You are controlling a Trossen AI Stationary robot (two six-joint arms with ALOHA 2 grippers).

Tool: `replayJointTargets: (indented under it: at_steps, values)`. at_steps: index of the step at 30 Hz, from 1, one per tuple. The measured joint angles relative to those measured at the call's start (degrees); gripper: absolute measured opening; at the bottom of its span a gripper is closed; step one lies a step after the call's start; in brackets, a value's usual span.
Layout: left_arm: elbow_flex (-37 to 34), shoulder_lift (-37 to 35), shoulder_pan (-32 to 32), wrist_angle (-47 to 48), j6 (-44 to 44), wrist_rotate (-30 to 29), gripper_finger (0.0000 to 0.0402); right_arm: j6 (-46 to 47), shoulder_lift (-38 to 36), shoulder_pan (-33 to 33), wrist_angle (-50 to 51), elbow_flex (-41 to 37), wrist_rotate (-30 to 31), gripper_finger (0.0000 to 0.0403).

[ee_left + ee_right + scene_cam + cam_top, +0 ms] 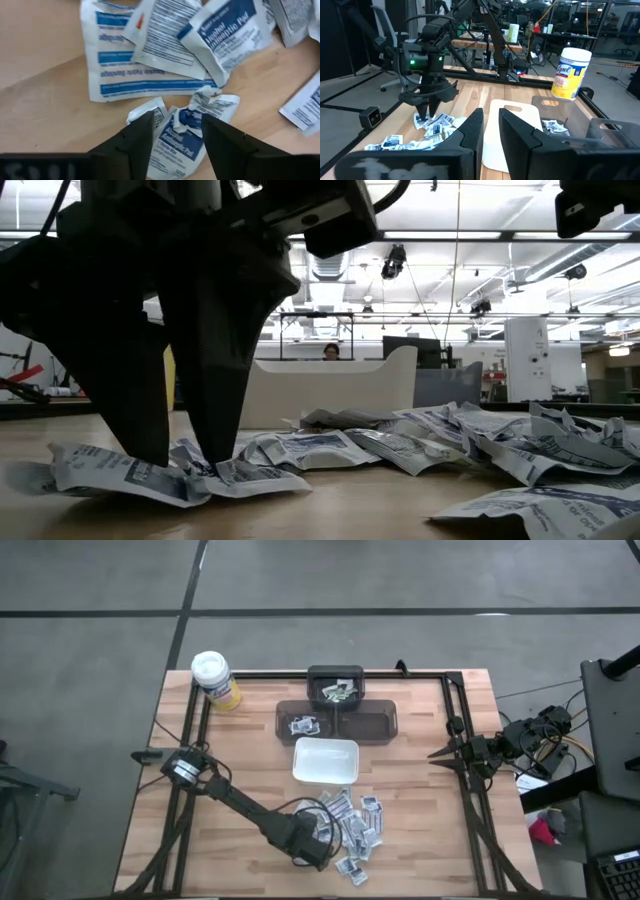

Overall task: Pick & Place First Aid Supplies
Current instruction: Put the alcohol pad into the left black bin

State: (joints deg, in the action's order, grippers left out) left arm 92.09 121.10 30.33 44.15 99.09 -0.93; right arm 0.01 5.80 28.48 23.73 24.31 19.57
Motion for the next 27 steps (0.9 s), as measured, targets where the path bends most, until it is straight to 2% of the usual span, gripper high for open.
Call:
replayJointTargets:
  at_steps: [13,27]
  values:
    - [-0.31,-0.04,-0.02,1.02,0.04,-2.06,0.013,0.0,0.0,-0.02,0.0,0.01,0.02,0.0059]
    - [0.54,-0.07,-0.04,4.66,0.02,-2.81,0.0125,0.0,0.0,0.0,0.01,0.01,0.01,0.0059]
